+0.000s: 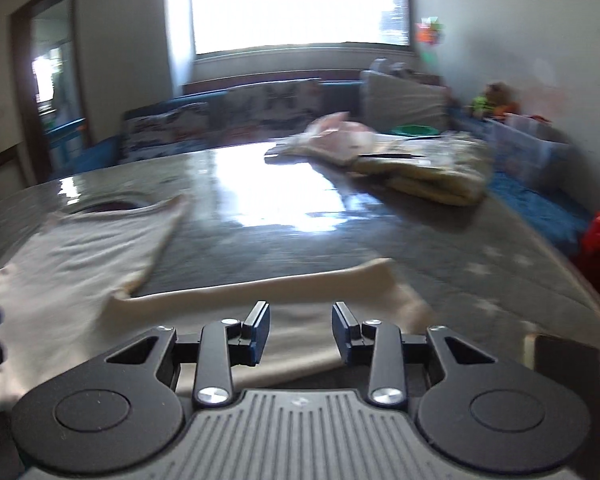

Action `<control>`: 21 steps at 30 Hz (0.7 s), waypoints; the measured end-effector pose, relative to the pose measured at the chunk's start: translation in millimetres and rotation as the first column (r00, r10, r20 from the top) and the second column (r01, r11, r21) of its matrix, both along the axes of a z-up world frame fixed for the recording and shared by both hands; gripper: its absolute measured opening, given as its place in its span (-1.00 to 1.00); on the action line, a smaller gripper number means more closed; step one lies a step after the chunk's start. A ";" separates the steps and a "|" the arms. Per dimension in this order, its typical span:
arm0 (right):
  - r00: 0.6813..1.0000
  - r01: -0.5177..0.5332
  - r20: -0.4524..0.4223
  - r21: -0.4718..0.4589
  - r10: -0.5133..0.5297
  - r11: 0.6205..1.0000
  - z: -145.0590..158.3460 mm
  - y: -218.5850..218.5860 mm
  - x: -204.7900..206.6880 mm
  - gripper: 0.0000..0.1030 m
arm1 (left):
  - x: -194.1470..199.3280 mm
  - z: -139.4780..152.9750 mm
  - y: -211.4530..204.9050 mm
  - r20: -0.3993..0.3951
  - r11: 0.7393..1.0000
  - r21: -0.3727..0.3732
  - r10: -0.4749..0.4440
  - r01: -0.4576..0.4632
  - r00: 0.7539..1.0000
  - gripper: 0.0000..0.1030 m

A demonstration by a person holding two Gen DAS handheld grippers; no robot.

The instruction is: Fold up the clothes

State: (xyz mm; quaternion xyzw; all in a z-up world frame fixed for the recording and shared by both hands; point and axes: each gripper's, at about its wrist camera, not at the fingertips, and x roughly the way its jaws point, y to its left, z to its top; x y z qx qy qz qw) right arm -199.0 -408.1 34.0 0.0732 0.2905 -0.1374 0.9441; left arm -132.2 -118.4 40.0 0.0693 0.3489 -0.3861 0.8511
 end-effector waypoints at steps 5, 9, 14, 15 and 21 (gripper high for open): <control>0.988 0.154 -0.017 0.029 -0.154 0.988 -8.8 -37.8 -0.4 -0.33 | 1.6 -3.6 -11.8 -0.025 1.000 0.017 0.001 0.000 1.000 0.46; 0.983 0.179 -0.039 0.046 -0.178 0.983 -16.4 -48.9 4.1 -0.33 | 0.6 -4.4 -17.2 -0.028 1.000 0.025 -0.001 0.002 1.000 0.47; 0.985 0.168 -0.041 0.059 -0.166 0.984 -20.2 -48.1 4.2 -0.38 | 2.8 -2.8 -25.4 -0.033 0.999 0.032 0.011 -0.010 0.999 0.49; 0.986 0.166 -0.039 0.058 -0.164 0.984 -20.5 -48.2 3.8 -0.44 | 3.3 -2.4 -27.2 -0.033 0.999 0.034 0.013 -0.012 0.999 0.49; 0.989 0.148 -0.007 0.112 -0.148 0.983 -17.5 -56.5 -2.7 -0.79 | 8.6 -4.1 -39.6 -0.042 0.998 0.058 0.034 -0.032 0.999 0.52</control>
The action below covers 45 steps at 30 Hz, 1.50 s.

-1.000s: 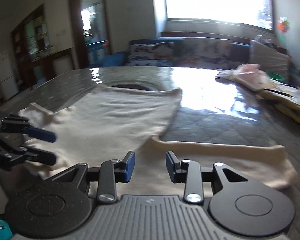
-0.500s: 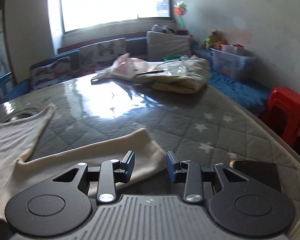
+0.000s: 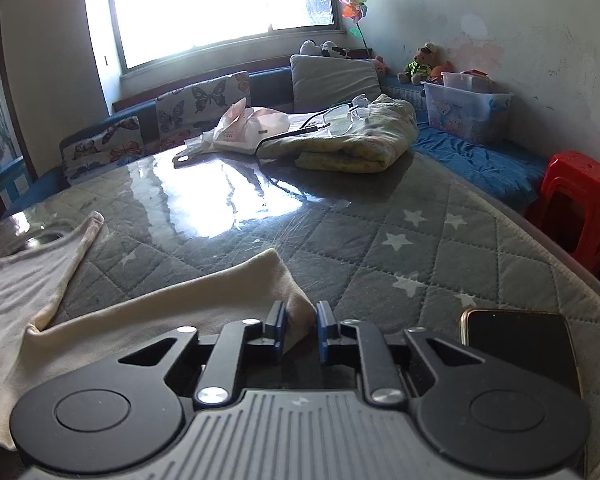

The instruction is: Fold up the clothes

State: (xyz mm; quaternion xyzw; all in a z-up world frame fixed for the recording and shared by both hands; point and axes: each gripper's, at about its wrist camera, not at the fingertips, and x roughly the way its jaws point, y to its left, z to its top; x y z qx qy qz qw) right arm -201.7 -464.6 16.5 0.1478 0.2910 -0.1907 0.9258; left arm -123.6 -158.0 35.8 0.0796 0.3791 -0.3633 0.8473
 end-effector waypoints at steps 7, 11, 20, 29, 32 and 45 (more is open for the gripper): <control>0.997 -0.039 0.074 0.058 0.035 0.998 17.4 -6.5 -7.8 -0.88 | 5.7 -3.6 -8.3 -0.016 0.999 0.000 0.032 -0.032 0.999 0.53; 0.991 -0.080 0.114 0.066 0.072 0.995 37.8 -5.5 -8.1 -0.89 | 9.0 -5.5 -9.9 -0.022 0.999 -0.016 0.050 -0.050 0.999 0.53; 0.969 -0.170 0.185 0.027 0.162 0.985 76.1 21.7 -7.7 -0.89 | 6.6 -5.9 3.3 -0.031 0.996 -0.048 0.076 -0.077 0.997 0.53; 0.932 -0.275 0.235 -0.035 0.276 0.961 97.2 83.8 3.1 -0.89 | 12.5 -0.6 38.7 -0.016 0.996 -0.005 0.085 -0.085 0.996 0.58; 0.917 -0.317 0.240 -0.044 0.318 0.948 101.9 107.6 11.3 -0.89 | 15.7 1.4 57.5 -0.008 0.994 -0.014 0.105 -0.105 0.994 0.60; 0.777 -0.610 0.121 -0.097 0.618 0.786 94.4 238.2 64.3 -0.90 | 22.2 7.1 167.3 0.028 0.952 -0.086 0.296 -0.292 0.955 0.60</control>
